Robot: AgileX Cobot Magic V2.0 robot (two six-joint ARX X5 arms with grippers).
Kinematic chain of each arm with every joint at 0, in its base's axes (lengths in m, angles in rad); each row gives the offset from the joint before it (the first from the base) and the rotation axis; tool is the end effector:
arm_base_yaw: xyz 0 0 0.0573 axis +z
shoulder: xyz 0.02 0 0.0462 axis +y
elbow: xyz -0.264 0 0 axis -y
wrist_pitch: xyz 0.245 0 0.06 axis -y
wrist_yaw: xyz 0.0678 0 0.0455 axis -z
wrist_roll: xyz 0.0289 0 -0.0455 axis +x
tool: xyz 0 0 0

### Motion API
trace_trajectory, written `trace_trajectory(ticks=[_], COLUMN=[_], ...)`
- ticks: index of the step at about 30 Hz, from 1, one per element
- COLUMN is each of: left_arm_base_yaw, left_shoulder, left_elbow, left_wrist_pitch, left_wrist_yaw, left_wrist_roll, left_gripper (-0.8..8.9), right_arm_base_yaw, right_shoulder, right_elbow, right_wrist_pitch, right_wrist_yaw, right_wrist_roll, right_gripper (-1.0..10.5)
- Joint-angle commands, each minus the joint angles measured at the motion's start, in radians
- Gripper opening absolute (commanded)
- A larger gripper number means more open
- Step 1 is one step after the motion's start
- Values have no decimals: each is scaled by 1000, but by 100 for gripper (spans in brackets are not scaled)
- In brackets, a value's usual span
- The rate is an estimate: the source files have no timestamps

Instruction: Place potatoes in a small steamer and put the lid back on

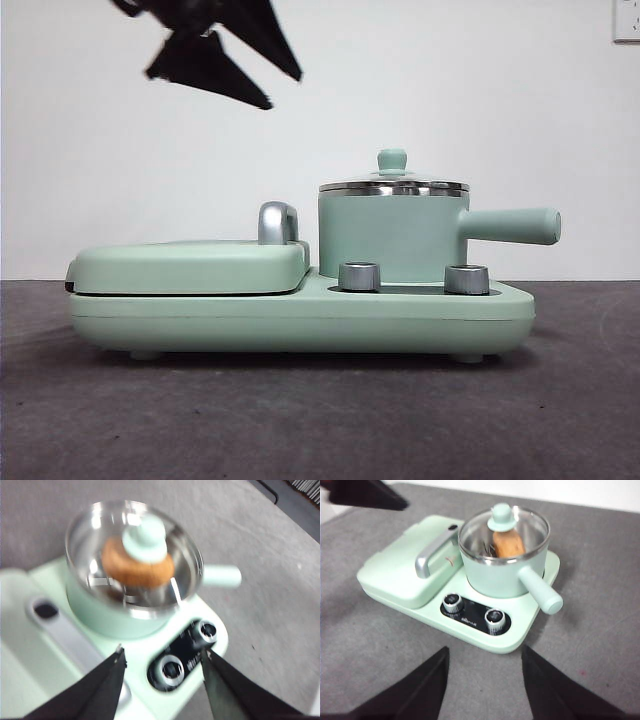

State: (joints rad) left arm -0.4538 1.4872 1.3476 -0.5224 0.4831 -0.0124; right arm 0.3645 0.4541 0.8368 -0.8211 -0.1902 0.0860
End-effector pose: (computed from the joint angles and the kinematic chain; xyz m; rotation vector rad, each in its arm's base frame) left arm 0.2841 -0.1535 0.3345 -0.0211 0.6916 -0.8972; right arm 0.0679 0.0317 0.3256 0.0438 0.4654 0.5262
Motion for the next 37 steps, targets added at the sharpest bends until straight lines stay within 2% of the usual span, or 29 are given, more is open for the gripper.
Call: trace_trajectory(ticks=[1,7,12,17,18,19,20,24,34,37], left_arm_base_yaw=[16,52,57,57,56,56,54,55,51,57], left_shoulder=[-105,-323,-456,-507,-511,-516,-520,-520,-521,-570], left_elbow=[-117,-379,-512,-526,-526,-526,-526,-526,-528,-539], left_wrist_pitch=[45,80,67,58,53,42,37,39,47,47], left_wrist_yaw=[8,6,1,1,1,1,-2,-3,-2,-10], left_wrist_roll=[-46,-127,-174,-187,-187,-187,-187,-176,-176,-162], left_gripper=[248,248,247,247,229,92,14,7,7,7], right_arm_base_yaw=[5,6,6,6,6,6,6,6,6,6], right_shoulder=[48,153,229,263,263,263,263,262,262,262], right_elbow=[8,8,8,8,8,8,8,8,8,8], right_wrist_pitch=[22,71,99,50,47,51,59,66,84,84], right_wrist_yaw=[-19,-24,-26,-25,-25,-26,-25,-49,-46,-46], right_wrist_roll=[-13,-20,-19,-14,-14,-15,-19,-15,-15,-15], right_gripper=[224,224,224,220,180,45,9,22,21,22])
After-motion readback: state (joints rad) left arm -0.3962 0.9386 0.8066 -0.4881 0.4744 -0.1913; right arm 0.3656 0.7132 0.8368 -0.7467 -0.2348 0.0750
